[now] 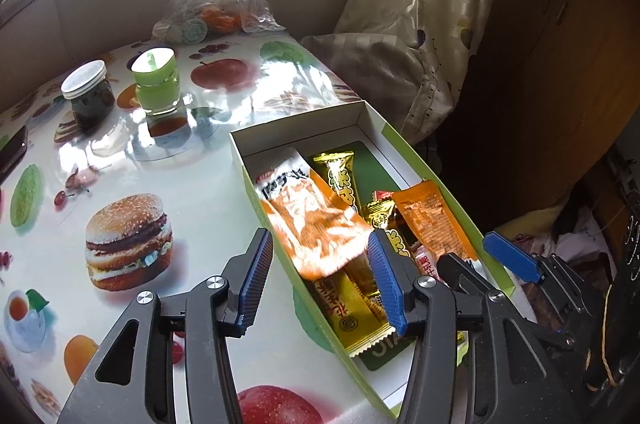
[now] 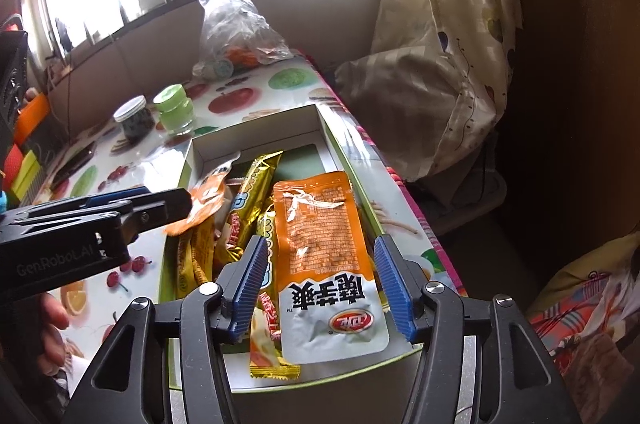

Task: Organize snacks
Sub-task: 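Open the left gripper to drop its pouch while the right releases its pouch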

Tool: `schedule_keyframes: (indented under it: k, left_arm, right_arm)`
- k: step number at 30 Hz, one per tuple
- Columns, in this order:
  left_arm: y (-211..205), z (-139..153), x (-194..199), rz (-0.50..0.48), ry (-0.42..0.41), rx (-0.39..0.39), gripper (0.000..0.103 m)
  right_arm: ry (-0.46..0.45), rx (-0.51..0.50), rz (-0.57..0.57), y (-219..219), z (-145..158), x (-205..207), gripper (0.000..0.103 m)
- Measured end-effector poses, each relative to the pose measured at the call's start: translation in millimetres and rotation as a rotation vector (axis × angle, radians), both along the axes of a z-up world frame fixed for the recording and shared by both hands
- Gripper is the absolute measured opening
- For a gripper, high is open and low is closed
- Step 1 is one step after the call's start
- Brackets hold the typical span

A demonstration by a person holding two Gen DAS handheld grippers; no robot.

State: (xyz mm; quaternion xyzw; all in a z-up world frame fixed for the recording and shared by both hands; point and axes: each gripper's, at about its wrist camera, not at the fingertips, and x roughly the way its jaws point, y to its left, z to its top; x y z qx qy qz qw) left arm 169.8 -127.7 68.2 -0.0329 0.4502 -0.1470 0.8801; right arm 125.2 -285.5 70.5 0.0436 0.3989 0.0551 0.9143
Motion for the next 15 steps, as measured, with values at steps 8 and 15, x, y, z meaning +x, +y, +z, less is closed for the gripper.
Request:
schedule_keyframes:
  k: [8, 15]
  left_arm:
    - [6.4, 11.4, -22.6, -0.004, -0.044, 0.014, 0.051]
    - [15.4, 13.5, -49.7, 0.006, -0.077, 0.035, 0.051]
  right_arm:
    - [-0.024, -0.012, -0.016, 2.3, 9.3, -16.3, 0.057]
    - [-0.052, -0.006, -0.034, 6.7, 17.5, -38.4, 0.058]
